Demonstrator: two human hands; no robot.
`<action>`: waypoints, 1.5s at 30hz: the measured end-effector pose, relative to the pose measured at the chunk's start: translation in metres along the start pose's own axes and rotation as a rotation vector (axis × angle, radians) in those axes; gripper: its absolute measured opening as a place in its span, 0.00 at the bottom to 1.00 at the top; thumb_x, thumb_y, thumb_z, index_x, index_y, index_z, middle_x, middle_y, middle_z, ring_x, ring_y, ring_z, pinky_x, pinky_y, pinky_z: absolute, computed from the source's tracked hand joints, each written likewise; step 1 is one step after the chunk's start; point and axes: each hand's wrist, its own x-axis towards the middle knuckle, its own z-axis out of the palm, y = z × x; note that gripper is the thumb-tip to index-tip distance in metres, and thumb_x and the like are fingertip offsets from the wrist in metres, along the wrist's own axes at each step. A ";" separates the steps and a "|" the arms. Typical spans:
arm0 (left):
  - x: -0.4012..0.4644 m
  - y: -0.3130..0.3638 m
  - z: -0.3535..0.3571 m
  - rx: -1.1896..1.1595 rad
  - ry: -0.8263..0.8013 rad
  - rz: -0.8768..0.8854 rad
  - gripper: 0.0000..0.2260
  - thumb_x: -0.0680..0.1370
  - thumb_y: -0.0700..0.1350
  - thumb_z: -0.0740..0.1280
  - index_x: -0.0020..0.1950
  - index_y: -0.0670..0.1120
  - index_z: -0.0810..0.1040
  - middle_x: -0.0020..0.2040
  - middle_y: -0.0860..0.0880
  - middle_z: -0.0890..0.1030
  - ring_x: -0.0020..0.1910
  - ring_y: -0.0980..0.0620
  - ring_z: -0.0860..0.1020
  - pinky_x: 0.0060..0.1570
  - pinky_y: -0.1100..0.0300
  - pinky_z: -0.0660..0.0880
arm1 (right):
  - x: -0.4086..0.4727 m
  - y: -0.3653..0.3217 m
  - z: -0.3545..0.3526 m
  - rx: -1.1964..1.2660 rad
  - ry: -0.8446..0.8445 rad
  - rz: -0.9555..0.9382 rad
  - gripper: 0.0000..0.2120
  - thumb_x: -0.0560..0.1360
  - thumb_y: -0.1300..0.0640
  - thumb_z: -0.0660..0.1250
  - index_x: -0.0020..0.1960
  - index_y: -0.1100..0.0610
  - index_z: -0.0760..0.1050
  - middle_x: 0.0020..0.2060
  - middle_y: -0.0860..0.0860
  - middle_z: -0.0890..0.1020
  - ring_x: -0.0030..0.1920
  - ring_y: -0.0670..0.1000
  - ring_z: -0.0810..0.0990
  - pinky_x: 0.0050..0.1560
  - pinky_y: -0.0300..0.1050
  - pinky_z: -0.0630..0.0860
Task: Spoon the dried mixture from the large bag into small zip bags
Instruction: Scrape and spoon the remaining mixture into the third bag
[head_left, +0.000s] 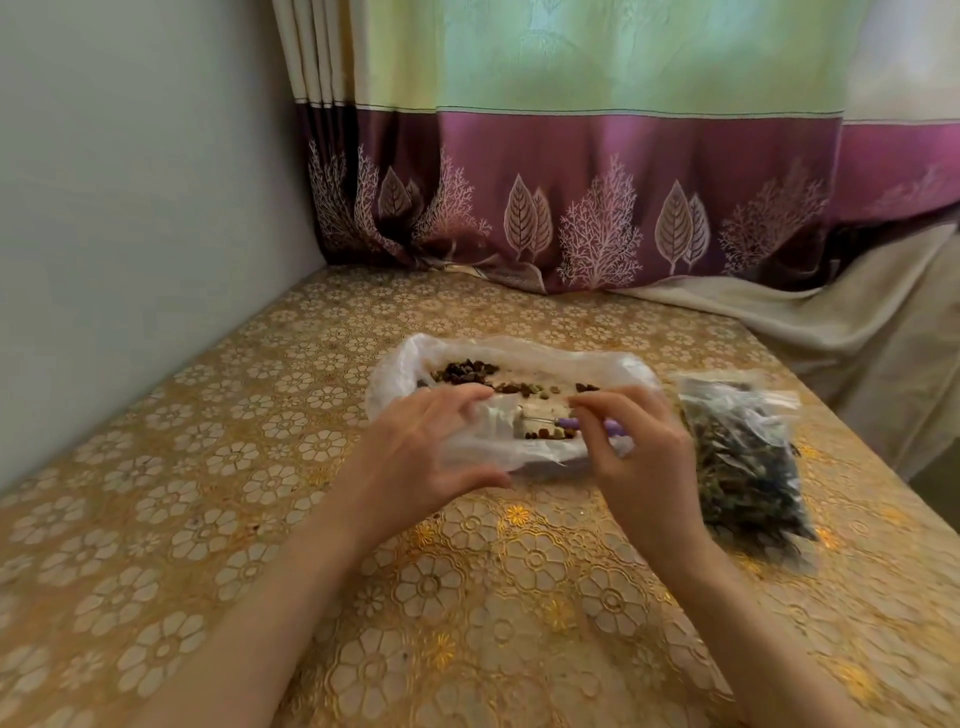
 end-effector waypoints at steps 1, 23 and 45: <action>0.000 -0.002 -0.001 -0.004 0.011 -0.021 0.35 0.66 0.68 0.62 0.64 0.44 0.72 0.50 0.53 0.77 0.45 0.59 0.72 0.48 0.65 0.67 | 0.002 0.008 -0.004 -0.173 0.022 0.037 0.10 0.72 0.61 0.70 0.53 0.58 0.80 0.47 0.52 0.79 0.50 0.53 0.76 0.51 0.44 0.72; 0.005 -0.014 -0.002 0.000 0.099 -0.115 0.38 0.68 0.73 0.52 0.62 0.44 0.74 0.43 0.60 0.69 0.40 0.72 0.64 0.41 0.65 0.65 | 0.012 0.036 -0.025 0.285 0.141 0.431 0.08 0.79 0.59 0.61 0.43 0.49 0.73 0.38 0.55 0.83 0.35 0.50 0.78 0.36 0.49 0.76; 0.002 -0.029 -0.003 -0.098 0.111 -0.250 0.30 0.66 0.68 0.62 0.63 0.54 0.68 0.50 0.59 0.72 0.43 0.61 0.73 0.50 0.57 0.71 | 0.015 0.030 -0.029 0.559 -0.058 0.502 0.20 0.76 0.67 0.57 0.30 0.60 0.80 0.31 0.63 0.82 0.24 0.52 0.63 0.23 0.34 0.62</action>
